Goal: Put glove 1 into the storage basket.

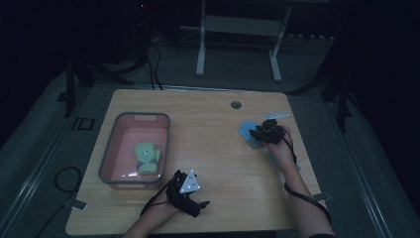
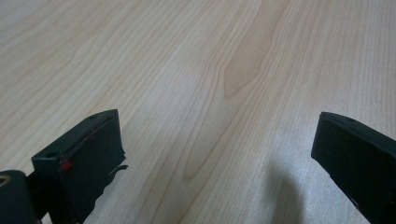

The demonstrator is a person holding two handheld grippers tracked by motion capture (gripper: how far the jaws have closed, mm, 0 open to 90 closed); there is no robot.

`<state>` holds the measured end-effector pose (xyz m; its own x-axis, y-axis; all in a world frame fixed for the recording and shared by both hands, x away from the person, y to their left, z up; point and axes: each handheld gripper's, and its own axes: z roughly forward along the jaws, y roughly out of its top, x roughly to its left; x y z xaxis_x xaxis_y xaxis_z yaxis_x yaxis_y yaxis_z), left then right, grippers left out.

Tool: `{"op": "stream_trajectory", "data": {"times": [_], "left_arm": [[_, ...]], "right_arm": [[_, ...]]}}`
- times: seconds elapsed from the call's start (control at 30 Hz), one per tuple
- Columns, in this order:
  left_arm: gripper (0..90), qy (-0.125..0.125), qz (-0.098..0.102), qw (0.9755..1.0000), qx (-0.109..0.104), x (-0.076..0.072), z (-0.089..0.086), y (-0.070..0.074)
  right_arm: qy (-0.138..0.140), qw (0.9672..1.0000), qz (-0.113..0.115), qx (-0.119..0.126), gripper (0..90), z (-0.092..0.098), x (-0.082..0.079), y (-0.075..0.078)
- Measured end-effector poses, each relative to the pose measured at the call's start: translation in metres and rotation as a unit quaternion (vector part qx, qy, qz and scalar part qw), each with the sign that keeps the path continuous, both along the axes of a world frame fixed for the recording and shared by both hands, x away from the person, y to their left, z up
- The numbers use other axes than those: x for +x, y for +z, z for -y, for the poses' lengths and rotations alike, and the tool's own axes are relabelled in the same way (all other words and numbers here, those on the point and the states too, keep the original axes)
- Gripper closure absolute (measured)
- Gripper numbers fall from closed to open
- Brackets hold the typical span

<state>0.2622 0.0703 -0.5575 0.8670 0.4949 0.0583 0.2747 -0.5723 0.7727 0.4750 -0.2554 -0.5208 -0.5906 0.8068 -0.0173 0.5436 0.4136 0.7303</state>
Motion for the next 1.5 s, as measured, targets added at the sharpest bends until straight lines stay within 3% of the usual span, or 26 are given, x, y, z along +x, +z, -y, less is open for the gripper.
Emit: {"op": "stream_trajectory", "data": {"times": [0.13, 0.23, 0.3, 0.4, 0.53, 0.73, 0.97, 1.0, 1.17, 1.2, 1.33, 1.43, 1.5], "left_arm": [[2.5, -0.008, 0.001, 0.9999, -0.007, -0.001, -0.001, 0.000], [2.5, -0.008, -0.002, 1.0000, -0.006, -0.001, -0.003, -0.001], [2.5, -0.007, -0.003, 1.0000, -0.006, -0.001, -0.003, -0.001], [2.5, -0.006, -0.003, 0.9999, -0.010, 0.000, -0.004, -0.001], [2.5, -0.005, -0.002, 1.0000, -0.003, 0.000, -0.004, -0.002], [2.5, -0.003, -0.003, 0.9999, -0.010, -0.001, -0.005, -0.001], [2.5, -0.003, -0.007, 0.9999, -0.011, 0.000, -0.004, -0.003], [2.5, -0.002, -0.008, 0.9999, -0.011, -0.001, -0.004, -0.003], [2.5, -0.001, -0.003, 1.0000, -0.009, -0.001, -0.005, -0.002], [2.5, -0.001, 0.000, 1.0000, -0.009, -0.001, -0.005, -0.001], [2.5, 0.001, 0.002, 0.9999, -0.013, -0.001, -0.006, 0.000], [2.5, 0.001, 0.004, 0.9999, -0.015, -0.002, -0.007, 0.002], [2.5, 0.001, 0.005, 0.9999, -0.016, -0.002, -0.007, 0.002]], "right_arm": [[0.003, 0.9997, 0.003, -0.022, 59.2, -0.003, 0.009, -0.008], [0.008, 0.9997, -0.008, -0.022, 62.0, -0.002, 0.013, -0.016], [0.012, 0.9990, -0.019, -0.040, 62.0, -0.004, 0.014, -0.023], [0.006, 0.9992, -0.018, -0.034, 64.0, -0.006, 0.013, -0.026], [0.003, 0.9993, -0.008, -0.036, 76.6, -0.010, 0.009, -0.028], [-0.057, 0.9982, -0.017, -0.011, 84.7, -0.016, 0.003, -0.024], [-0.079, 0.9967, 0.002, 0.016, 87.4, -0.024, -0.026, 0.002], [-0.085, 0.9959, 0.005, 0.030, 87.5, -0.028, -0.042, 0.016], [-0.091, 0.9950, 0.017, 0.036, 87.6, -0.037, -0.065, 0.029], [-0.100, 0.9938, 0.020, 0.044, 87.7, -0.042, -0.081, 0.035], [-0.106, 0.9933, 0.023, 0.041, 87.8, -0.048, -0.097, 0.039], [-0.113, 0.9923, 0.026, 0.044, 87.8, -0.057, -0.119, 0.041], [-0.112, 0.9922, 0.018, 0.053, 87.8, -0.060, -0.128, 0.041]]}}
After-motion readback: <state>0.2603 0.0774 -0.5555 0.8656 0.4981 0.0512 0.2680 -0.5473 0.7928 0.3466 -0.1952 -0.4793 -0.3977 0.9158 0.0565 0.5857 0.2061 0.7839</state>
